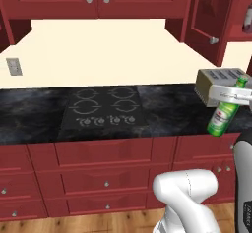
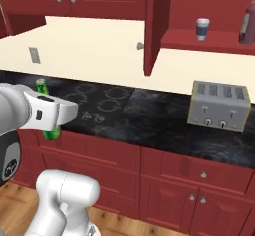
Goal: Sort all alcoholic drinks to one cabinet, and non-alcoholic drinks to the other.
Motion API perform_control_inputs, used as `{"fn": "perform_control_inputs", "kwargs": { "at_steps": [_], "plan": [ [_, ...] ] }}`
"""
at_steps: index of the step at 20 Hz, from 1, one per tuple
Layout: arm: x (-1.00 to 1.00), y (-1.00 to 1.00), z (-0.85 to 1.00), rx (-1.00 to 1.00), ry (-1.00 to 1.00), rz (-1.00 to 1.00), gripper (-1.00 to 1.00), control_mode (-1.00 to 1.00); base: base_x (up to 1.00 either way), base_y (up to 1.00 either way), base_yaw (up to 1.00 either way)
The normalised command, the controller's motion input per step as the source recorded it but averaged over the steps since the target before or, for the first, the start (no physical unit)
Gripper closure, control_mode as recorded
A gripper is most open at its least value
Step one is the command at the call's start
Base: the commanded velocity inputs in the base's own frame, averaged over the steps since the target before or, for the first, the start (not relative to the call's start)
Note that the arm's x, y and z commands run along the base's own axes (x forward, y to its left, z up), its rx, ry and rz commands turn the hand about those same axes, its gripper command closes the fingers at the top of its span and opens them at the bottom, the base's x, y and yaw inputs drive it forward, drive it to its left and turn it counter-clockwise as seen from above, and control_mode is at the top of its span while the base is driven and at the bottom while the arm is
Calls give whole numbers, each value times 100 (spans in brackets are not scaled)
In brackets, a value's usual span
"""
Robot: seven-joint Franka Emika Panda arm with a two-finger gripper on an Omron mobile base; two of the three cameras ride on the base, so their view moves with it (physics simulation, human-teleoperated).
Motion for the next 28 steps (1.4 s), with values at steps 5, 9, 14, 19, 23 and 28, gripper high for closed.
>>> {"fn": "perform_control_inputs", "kwargs": {
  "at_steps": [5, 9, 14, 19, 23, 28],
  "plan": [
    [0, 0, 0, 0, 0, 0, 100, 100, -11, 54, -5],
    [0, 0, 0, 0, 0, 0, 100, 100, -9, 54, -5],
    [0, 0, 0, 0, 0, 0, 100, 100, -7, 54, -5],
    [0, 0, 0, 0, 0, 0, 100, 100, -8, 53, -5],
    [0, 0, 0, 0, 0, 0, 100, 100, -9, 52, -6],
    [0, 0, 0, 0, 0, 0, 100, 100, -8, 52, -5]
  ]
}}
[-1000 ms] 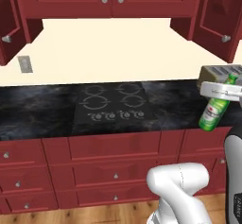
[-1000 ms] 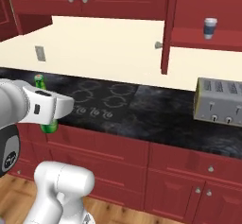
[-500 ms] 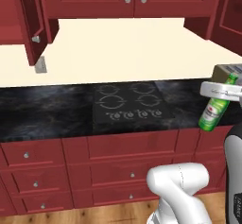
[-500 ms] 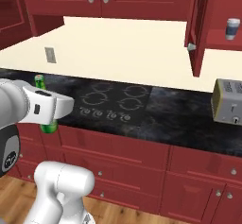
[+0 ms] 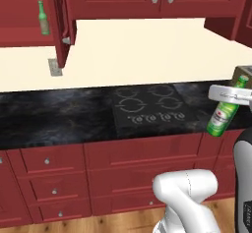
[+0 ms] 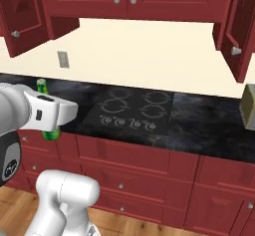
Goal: Sort all alcoholic drinks to one cabinet, and non-alcoholic drinks to the other.
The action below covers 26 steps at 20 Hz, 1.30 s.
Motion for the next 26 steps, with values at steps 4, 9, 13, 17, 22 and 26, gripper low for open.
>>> {"fn": "perform_control_inputs", "kwargs": {
  "at_steps": [4, 9, 13, 17, 22, 26],
  "plan": [
    [0, 0, 0, 0, 0, 0, 100, 100, -8, 52, -5],
    [0, 0, 0, 0, 0, 0, 100, 100, -8, 52, -5],
    [0, 0, 0, 0, 0, 0, 100, 100, -8, 52, -5],
    [0, 0, 0, 0, 0, 0, 100, 100, -8, 52, -5],
    [0, 0, 0, 0, 0, 0, 100, 100, -6, 53, -5],
    [0, 0, 0, 0, 0, 0, 100, 100, -5, 49, -5]
  ]
}}
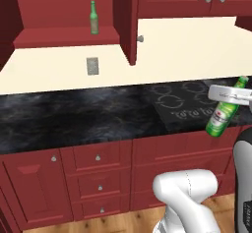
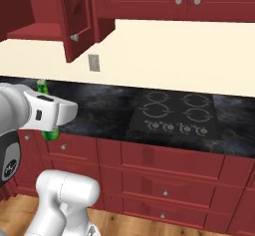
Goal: Sort all alcoholic drinks to one cabinet, and non-alcoholic drinks to the other.
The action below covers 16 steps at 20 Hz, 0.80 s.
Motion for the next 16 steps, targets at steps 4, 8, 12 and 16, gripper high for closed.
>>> {"fn": "perform_control_inputs", "kwargs": {
  "at_steps": [4, 8, 12, 16],
  "plan": [
    [0, 0, 0, 0, 0, 0, 100, 100, -5, 47, -4],
    [0, 0, 0, 0, 0, 0, 100, 100, -4, 47, -4],
    [0, 0, 0, 0, 0, 0, 100, 100, -4, 47, -4],
    [0, 0, 0, 0, 0, 0, 100, 100, 0, 49, -4]
  ]
}}
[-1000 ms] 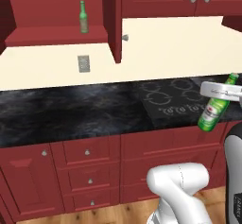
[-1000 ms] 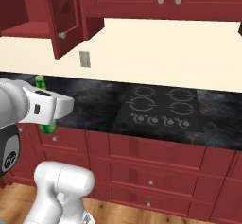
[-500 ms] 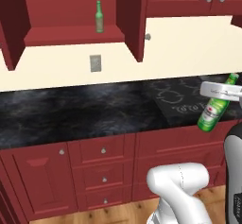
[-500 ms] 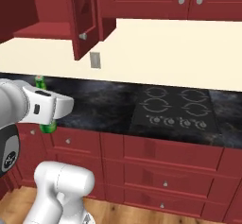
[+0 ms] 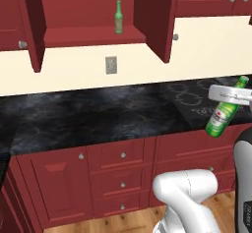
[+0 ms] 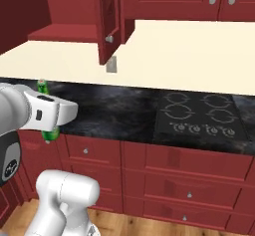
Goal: Sort all alcoholic drinks to one cabinet, and non-alcoholic drinks to the other.
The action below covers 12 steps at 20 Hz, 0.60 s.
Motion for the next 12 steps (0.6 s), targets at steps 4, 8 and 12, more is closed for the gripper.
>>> {"fn": "perform_control_inputs", "kwargs": {
  "at_steps": [4, 8, 12],
  "plan": [
    [0, 0, 0, 0, 0, 0, 100, 100, 0, 52, -6],
    [0, 0, 0, 0, 0, 0, 100, 100, 1, 49, -6],
    [0, 0, 0, 0, 0, 0, 100, 100, 8, 46, -6]
  ]
}}
